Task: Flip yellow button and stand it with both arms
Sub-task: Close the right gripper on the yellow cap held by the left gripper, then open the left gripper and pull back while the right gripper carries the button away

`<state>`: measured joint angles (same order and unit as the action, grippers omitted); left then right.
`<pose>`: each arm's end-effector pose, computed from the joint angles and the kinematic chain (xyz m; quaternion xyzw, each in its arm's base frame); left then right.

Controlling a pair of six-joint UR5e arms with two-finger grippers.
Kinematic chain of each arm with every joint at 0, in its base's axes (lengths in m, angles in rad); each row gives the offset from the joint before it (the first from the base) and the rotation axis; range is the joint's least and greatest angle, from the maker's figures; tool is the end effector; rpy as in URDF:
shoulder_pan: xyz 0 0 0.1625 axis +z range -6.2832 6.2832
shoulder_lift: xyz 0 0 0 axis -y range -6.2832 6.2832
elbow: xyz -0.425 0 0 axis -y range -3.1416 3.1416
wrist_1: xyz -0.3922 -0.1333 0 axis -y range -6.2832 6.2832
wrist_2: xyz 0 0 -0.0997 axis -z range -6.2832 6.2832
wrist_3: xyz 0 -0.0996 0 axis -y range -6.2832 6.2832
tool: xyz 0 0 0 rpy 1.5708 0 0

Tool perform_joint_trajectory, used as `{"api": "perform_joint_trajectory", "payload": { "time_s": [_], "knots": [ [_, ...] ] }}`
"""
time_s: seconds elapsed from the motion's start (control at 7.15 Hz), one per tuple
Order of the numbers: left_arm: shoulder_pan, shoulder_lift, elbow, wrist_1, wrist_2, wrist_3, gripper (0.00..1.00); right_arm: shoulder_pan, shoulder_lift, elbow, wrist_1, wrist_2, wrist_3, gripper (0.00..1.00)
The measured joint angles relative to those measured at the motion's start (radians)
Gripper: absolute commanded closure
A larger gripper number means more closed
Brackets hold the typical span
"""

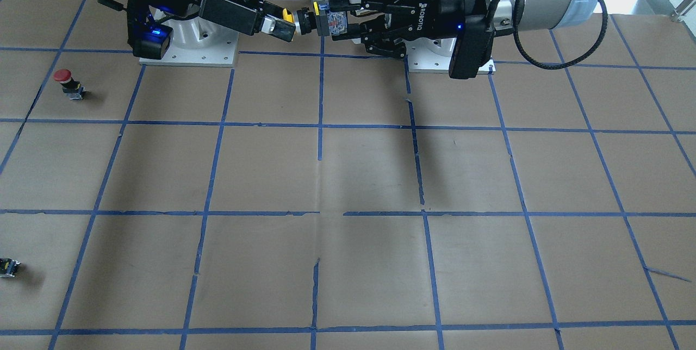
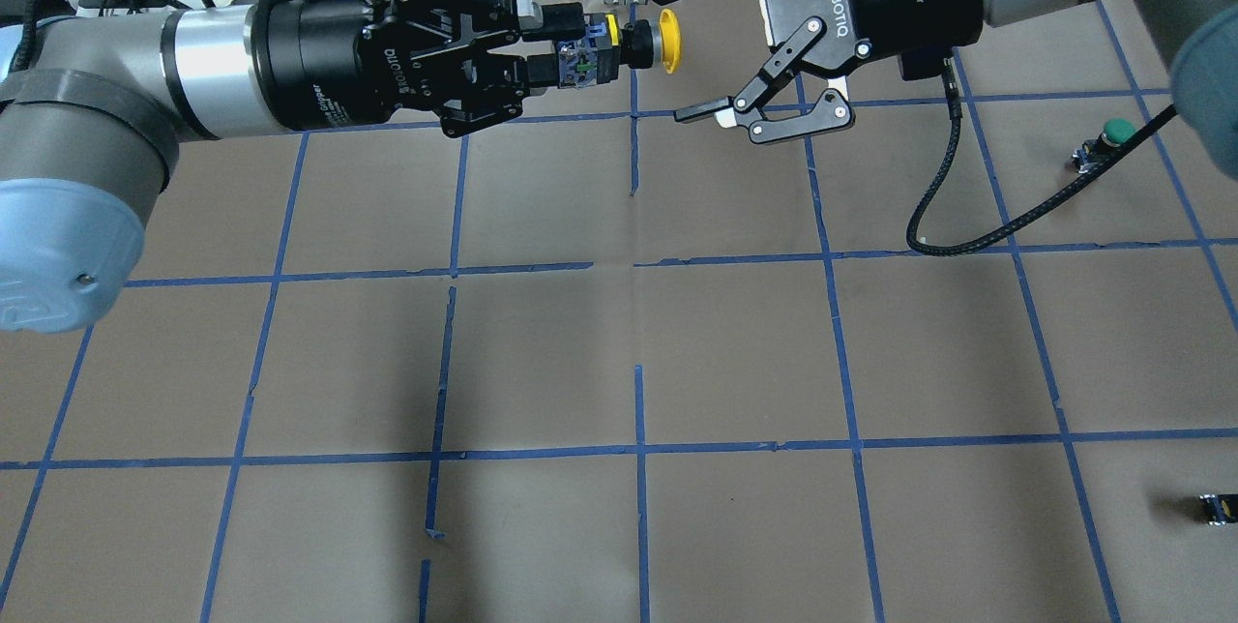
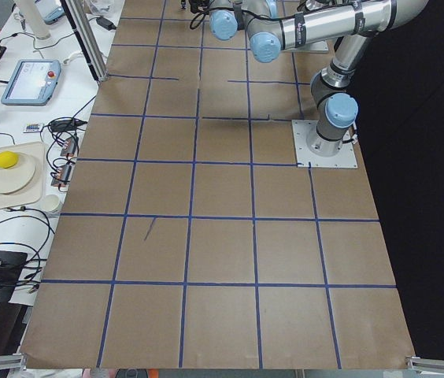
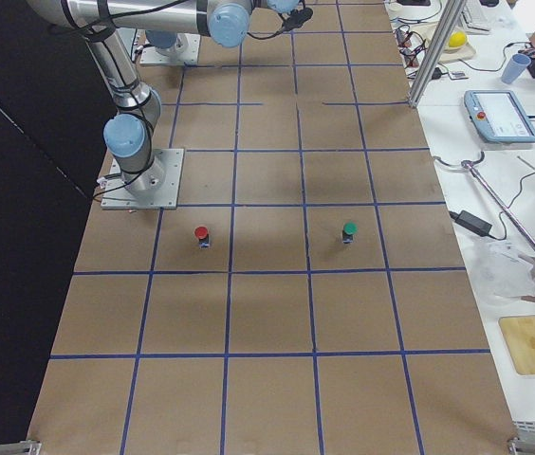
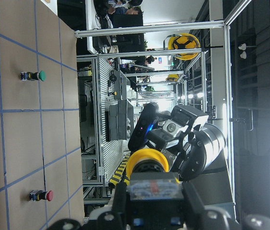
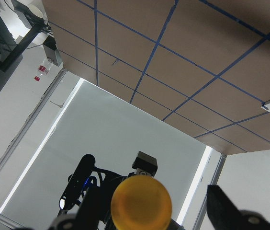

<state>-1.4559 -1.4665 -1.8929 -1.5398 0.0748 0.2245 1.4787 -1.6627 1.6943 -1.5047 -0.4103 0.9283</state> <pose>-0.1812 -0.4591 0.4746 0.0234 -0.7322 0.0470 0.6790 0.1824 -0.4671 0.5241 0.4313 0.7159 0.2596 0.4838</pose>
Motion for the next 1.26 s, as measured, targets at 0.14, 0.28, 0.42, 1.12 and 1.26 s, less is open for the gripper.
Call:
{"api": "perform_joint_trajectory", "payload": {
  "time_s": [0.14, 0.28, 0.42, 1.12, 1.26],
  "knots": [
    [0.001, 0.001, -0.005, 0.001, -0.001, 0.001, 0.98, 0.000, 0.000, 0.000, 0.000, 0.008, 0.000, 0.54],
    [0.002, 0.001, -0.009, 0.002, -0.001, 0.002, 0.98, 0.000, 0.000, 0.000, 0.001, 0.017, 0.000, 0.66],
    [0.002, 0.002, -0.012, 0.004, -0.002, 0.003, 0.98, 0.000, 0.001, 0.000, 0.001, 0.023, -0.001, 0.79],
    [0.000, 0.009, -0.014, 0.005, -0.002, -0.006, 0.00, -0.001, 0.001, 0.001, 0.001, 0.026, -0.001, 0.92],
    [-0.002, 0.011, -0.014, 0.004, -0.001, -0.013, 0.00, -0.001, 0.000, 0.001, 0.001, 0.026, -0.001, 0.93]
  ]
}}
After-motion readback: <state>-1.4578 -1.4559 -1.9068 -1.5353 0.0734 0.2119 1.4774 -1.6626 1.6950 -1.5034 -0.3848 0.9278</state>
